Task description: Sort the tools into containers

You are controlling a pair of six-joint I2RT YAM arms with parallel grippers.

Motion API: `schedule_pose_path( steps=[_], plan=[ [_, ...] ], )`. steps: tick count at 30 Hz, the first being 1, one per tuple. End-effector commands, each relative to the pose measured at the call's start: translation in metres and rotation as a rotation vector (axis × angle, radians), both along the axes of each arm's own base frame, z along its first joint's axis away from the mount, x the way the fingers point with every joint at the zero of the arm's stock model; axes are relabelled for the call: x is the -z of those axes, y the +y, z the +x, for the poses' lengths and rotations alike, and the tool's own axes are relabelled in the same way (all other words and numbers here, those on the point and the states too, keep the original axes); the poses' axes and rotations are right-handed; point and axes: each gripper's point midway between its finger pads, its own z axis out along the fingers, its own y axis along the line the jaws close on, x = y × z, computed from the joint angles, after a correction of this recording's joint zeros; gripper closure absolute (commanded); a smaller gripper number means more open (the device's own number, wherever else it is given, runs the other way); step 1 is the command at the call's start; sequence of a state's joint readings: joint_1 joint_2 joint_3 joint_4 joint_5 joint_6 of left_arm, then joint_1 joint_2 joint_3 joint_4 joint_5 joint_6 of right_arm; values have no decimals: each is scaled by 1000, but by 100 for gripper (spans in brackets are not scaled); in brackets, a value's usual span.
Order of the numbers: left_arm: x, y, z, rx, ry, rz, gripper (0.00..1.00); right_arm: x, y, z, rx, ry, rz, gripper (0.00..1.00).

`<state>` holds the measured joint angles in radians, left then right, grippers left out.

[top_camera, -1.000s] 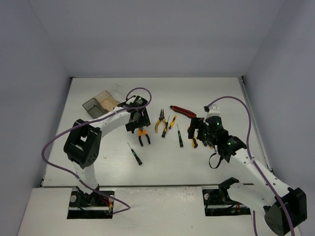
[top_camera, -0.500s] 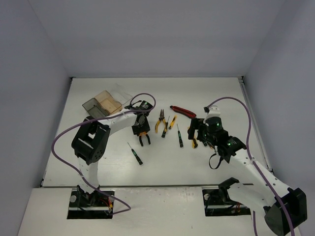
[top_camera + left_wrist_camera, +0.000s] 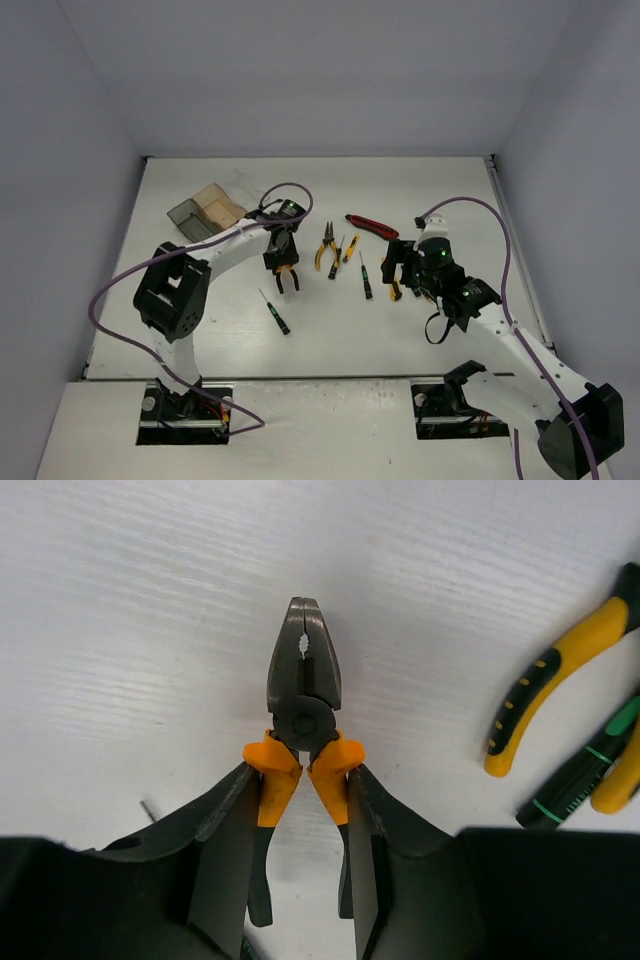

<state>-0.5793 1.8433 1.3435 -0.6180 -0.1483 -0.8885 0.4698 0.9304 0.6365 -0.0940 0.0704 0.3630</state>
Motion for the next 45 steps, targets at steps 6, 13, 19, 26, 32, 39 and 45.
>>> schedule_pose_path(
  steps=[6,13,19,26,32,39,45],
  plan=[
    [-132,109,31,-122,-258,11,100,-22,5,8,-12,-78,39,18],
    [-146,212,55,-278,-243,71,100,-21,7,8,-22,-72,39,18],
    [-131,253,70,-373,-166,128,100,-20,5,7,-18,-73,38,18],
    [-102,253,87,-422,-97,104,100,-18,7,8,-22,-64,36,18],
    [-94,249,105,-442,-83,74,100,-17,6,6,-21,-65,37,18],
    [-79,243,115,-453,-53,42,100,-16,6,7,-19,-63,34,18],
    [-55,239,119,-472,-2,17,93,-17,5,6,-17,-67,37,18]
  ],
)
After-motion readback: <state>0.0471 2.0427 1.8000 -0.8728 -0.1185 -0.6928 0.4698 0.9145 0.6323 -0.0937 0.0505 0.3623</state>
